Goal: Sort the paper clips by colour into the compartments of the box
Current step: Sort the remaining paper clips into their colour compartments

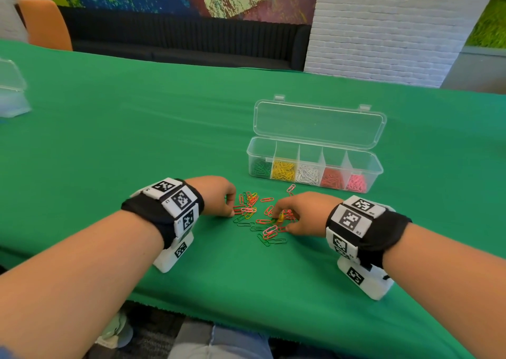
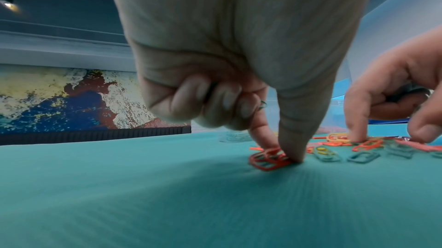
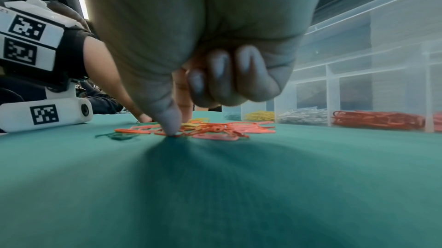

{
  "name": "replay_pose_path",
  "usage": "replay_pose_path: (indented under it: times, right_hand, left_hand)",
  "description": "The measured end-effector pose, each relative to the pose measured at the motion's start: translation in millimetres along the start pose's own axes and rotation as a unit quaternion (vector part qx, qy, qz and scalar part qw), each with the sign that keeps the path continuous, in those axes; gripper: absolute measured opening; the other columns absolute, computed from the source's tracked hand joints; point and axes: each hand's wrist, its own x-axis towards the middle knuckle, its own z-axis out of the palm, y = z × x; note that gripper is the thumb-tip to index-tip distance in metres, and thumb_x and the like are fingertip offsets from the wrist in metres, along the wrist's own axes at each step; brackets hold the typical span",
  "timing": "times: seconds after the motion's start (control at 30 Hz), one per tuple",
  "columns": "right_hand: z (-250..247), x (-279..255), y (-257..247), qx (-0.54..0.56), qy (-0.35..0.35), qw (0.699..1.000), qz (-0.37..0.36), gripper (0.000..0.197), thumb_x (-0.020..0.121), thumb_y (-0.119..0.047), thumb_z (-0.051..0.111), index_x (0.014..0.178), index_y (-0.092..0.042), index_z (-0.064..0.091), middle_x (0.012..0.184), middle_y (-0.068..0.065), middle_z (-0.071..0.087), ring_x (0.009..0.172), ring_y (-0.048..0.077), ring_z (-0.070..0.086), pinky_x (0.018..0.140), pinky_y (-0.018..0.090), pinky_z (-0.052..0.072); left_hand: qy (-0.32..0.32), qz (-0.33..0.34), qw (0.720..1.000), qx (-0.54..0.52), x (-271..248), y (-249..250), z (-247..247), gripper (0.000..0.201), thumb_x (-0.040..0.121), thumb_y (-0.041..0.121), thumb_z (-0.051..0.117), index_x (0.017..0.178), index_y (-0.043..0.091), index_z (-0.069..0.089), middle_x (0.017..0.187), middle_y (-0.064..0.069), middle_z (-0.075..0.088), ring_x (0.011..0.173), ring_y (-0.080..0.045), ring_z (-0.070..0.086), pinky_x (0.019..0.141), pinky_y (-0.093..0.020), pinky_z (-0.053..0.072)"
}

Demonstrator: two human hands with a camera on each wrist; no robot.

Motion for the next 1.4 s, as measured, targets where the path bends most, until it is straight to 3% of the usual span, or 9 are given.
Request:
replay_pose_path:
  times: [0.13,0.2,0.47,0.73,0.9,1.03,1.13,1.23,1.4]
  right_hand:
    - [2,1,3,-0.013,0.012,1.000,0.021,0.008,0.086,-0.028,0.057,0.093,-0.025,0.056,0.076,-0.010,0.047,0.081,0.015,0.047,0.063,0.021,0.033]
    - [1,1,2,-0.008,0.012,1.000,0.024,0.006,0.086,-0.029,0.057,0.086,-0.025,0.052,0.072,-0.011,0.045,0.078,0.016,0.049,0.058,0.022,0.034]
    - [-3,1,0,-0.009,0.007,1.000,0.014,0.016,0.088,-0.034,0.057,0.102,-0.030,0.063,0.067,-0.014,0.043,0.076,0.014,0.051,0.062,0.021,0.034]
    - [0,3,0,0.005,0.005,1.000,0.013,0.008,0.088,-0.027,0.056,0.093,-0.024,0.063,0.065,-0.014,0.044,0.073,0.014,0.049,0.058,0.022,0.034]
    - [-1,3,2,0.093,0.028,0.995,0.031,0.010,0.090,-0.026,0.055,0.092,-0.022,0.063,0.064,-0.012,0.047,0.057,0.003,0.043,0.053,0.017,0.035]
    - [-4,1,3,0.153,0.042,0.986,0.049,0.008,0.088,-0.023,0.057,0.080,-0.024,0.057,0.061,-0.009,0.045,0.054,0.005,0.041,0.052,0.016,0.035]
    - [-8,2,8,0.199,0.032,0.977,0.068,0.013,0.089,-0.021,0.055,0.077,-0.024,0.056,0.065,-0.011,0.051,0.060,0.006,0.047,0.058,0.016,0.039]
    - [-9,5,17,0.275,0.020,0.955,0.108,0.022,0.091,-0.015,0.049,0.070,-0.023,0.050,0.062,-0.005,0.046,0.054,0.010,0.041,0.051,0.021,0.034]
    - [-12,6,16,0.268,0.004,0.956,0.117,0.022,0.090,-0.006,0.040,0.072,-0.018,0.042,0.066,0.000,0.056,0.053,0.015,0.045,0.046,0.023,0.036]
  left_hand:
    - [0.000,-0.013,1.000,-0.011,1,-4,-4,0.012,0.088,0.033,0.060,0.092,0.023,0.055,0.092,0.004,0.053,0.082,-0.016,0.049,0.068,-0.025,0.036]
    - [0.009,-0.015,0.999,-0.028,2,-6,-4,0.015,0.087,0.035,0.062,0.093,0.024,0.054,0.092,0.004,0.052,0.083,-0.016,0.050,0.069,-0.025,0.037]
    - [0.008,0.027,0.999,-0.041,-2,6,4,0.011,0.080,0.032,0.068,0.082,0.027,0.058,0.074,0.011,0.053,0.074,-0.013,0.052,0.065,-0.022,0.037]
    - [-0.008,0.028,0.998,-0.049,-1,11,2,0.005,0.082,0.025,0.063,0.085,0.027,0.059,0.076,0.011,0.054,0.072,-0.013,0.051,0.065,-0.022,0.039]
    - [-0.021,0.019,0.997,-0.065,-3,15,1,0.019,0.078,0.040,0.069,0.088,0.025,0.062,0.075,0.008,0.055,0.066,-0.010,0.050,0.057,-0.021,0.037]
    - [-0.039,0.039,0.997,-0.050,-3,19,1,0.017,0.079,0.036,0.071,0.087,0.027,0.058,0.070,0.011,0.049,0.062,-0.006,0.046,0.053,-0.021,0.033]
    - [-0.048,0.045,0.997,-0.047,-5,21,1,0.014,0.083,0.033,0.067,0.091,0.024,0.061,0.070,0.012,0.049,0.061,-0.004,0.044,0.052,-0.020,0.032]
    - [-0.049,0.056,0.996,-0.039,-4,23,2,0.011,0.085,0.031,0.065,0.089,0.024,0.059,0.069,0.012,0.048,0.060,-0.004,0.043,0.051,-0.019,0.032]
    - [-0.026,0.075,0.997,0.002,-6,26,5,0.006,0.086,0.026,0.053,0.084,0.021,0.056,0.072,0.002,0.050,0.070,-0.020,0.046,0.060,-0.023,0.035]
